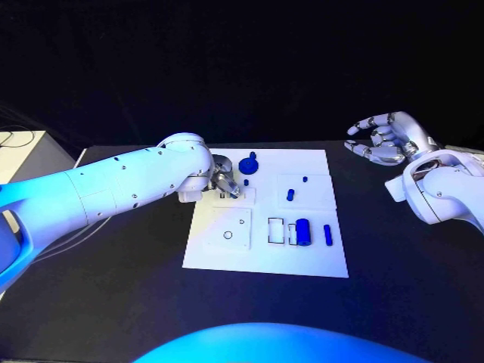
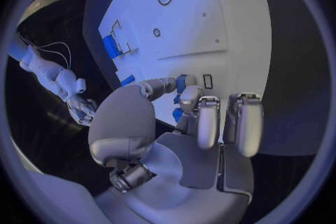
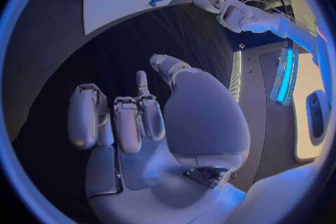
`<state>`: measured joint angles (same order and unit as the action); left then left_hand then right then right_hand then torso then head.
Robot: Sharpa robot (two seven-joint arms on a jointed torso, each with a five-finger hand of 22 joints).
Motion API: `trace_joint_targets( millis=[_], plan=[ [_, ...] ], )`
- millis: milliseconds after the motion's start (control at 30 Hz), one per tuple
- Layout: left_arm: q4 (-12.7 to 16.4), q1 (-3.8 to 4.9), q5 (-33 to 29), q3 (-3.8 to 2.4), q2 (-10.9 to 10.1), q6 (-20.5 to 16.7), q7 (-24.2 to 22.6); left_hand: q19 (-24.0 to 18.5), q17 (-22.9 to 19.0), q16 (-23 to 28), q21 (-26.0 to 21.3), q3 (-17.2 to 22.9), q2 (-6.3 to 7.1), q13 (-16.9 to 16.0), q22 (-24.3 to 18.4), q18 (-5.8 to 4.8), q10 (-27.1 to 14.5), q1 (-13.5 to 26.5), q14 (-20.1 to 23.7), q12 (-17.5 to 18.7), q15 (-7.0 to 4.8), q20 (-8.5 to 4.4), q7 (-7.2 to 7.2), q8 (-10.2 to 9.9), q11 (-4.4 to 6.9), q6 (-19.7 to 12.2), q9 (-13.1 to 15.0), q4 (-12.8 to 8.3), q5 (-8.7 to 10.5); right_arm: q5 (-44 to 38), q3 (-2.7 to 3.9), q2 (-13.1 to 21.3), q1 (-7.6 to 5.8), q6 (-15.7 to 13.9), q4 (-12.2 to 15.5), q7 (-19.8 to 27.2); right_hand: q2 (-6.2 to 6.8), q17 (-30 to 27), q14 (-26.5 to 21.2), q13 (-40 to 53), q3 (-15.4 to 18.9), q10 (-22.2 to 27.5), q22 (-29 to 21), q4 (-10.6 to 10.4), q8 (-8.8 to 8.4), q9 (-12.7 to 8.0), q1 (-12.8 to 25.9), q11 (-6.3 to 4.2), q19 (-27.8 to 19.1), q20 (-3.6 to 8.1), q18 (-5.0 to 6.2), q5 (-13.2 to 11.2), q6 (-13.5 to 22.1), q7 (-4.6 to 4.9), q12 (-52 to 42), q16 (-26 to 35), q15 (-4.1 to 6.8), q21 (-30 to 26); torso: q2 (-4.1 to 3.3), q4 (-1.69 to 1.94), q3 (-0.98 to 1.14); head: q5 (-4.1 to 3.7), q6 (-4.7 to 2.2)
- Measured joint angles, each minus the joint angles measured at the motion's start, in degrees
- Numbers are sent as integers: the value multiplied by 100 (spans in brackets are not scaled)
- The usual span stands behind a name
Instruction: Assemble the parts on the task board
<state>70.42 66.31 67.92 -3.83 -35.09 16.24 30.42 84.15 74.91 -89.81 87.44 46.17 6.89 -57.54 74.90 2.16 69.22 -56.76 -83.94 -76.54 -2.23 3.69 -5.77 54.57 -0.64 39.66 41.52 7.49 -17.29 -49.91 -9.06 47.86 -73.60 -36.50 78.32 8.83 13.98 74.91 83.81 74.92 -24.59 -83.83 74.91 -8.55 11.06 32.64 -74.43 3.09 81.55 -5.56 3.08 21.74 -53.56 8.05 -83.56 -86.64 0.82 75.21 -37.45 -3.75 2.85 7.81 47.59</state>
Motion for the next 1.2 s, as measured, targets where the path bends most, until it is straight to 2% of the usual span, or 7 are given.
trace_joint_targets(
  millis=[367, 500, 767, 1067, 1200],
  plan=[
    [-40, 3, 23, 7, 36, 19, -8, 0, 0, 0, 0, 0, 1, 0, 0, 0, 0, 1, 0, 0, 0, 0, -4, 18, 0, 13, 111, 0, 7, 0, 0, -6, 0, 6, -1, 0, 0, 0, 0, -1, 0, 0, -1, 0, 0, 0, 0, 0, 0, 0, 0, 0, 0, 0, 0, 0, 0, 0, 0, 3, 1, -9, -3],
    [-79, 11, 27, 40, 69, 21, -7, 0, 0, 0, 0, 0, 18, 0, 0, -1, 0, 17, 0, 0, 0, 0, 25, 69, 0, 65, 130, 0, 13, 0, 0, -6, 0, 9, 0, -1, 0, 0, 0, -1, 0, 0, -1, 0, 0, -1, 0, 0, 0, 0, 0, 0, 0, 0, 0, 0, 0, 0, -1, 0, 1, 3, -2],
    [-157, 30, 23, 96, 138, 18, -7, 0, 0, 0, 0, 0, 20, -8, 0, 0, 0, 20, 0, 0, 0, 0, 55, 48, 0, 134, 91, 0, 5, -1, 0, -4, 1, 17, 6, -1, 0, -1, 0, -1, 0, 0, 3, 0, 0, 4, 0, 0, 0, 0, 0, 0, 0, 0, 0, 0, 0, 0, -3, -4, 1, -7, 9],
    [-193, 37, 22, 114, 168, 16, -2, -2, 0, 0, 0, -50, -25, -34, 4, -1, 42, 78, -11, 0, -11, -1, 53, 31, 0, 152, 101, -50, 5, -1, 0, -2, 1, 26, 12, -4, 0, -1, 0, -2, 0, 0, 3, 0, 0, 3, 0, 0, 0, 0, 0, 0, 0, 0, 0, 0, 0, 0, 4, -1, 3, -15, 20],
    [-204, 38, 20, 117, 173, 11, -2, -22, 0, 0, 0, -120, 8, -28, 4, -1, 65, 181, -1, 0, -43, -21, 69, 30, 22, 159, 120, -120, 56, -1, 0, -5, 1, 32, 20, -5, 0, -1, 0, 3, -17, 0, 3, -16, 0, 19, 0, 0, 0, 0, 0, 0, 0, 0, 0, 0, 0, 0, 4, 1, 2, -19, 14]
  ],
)
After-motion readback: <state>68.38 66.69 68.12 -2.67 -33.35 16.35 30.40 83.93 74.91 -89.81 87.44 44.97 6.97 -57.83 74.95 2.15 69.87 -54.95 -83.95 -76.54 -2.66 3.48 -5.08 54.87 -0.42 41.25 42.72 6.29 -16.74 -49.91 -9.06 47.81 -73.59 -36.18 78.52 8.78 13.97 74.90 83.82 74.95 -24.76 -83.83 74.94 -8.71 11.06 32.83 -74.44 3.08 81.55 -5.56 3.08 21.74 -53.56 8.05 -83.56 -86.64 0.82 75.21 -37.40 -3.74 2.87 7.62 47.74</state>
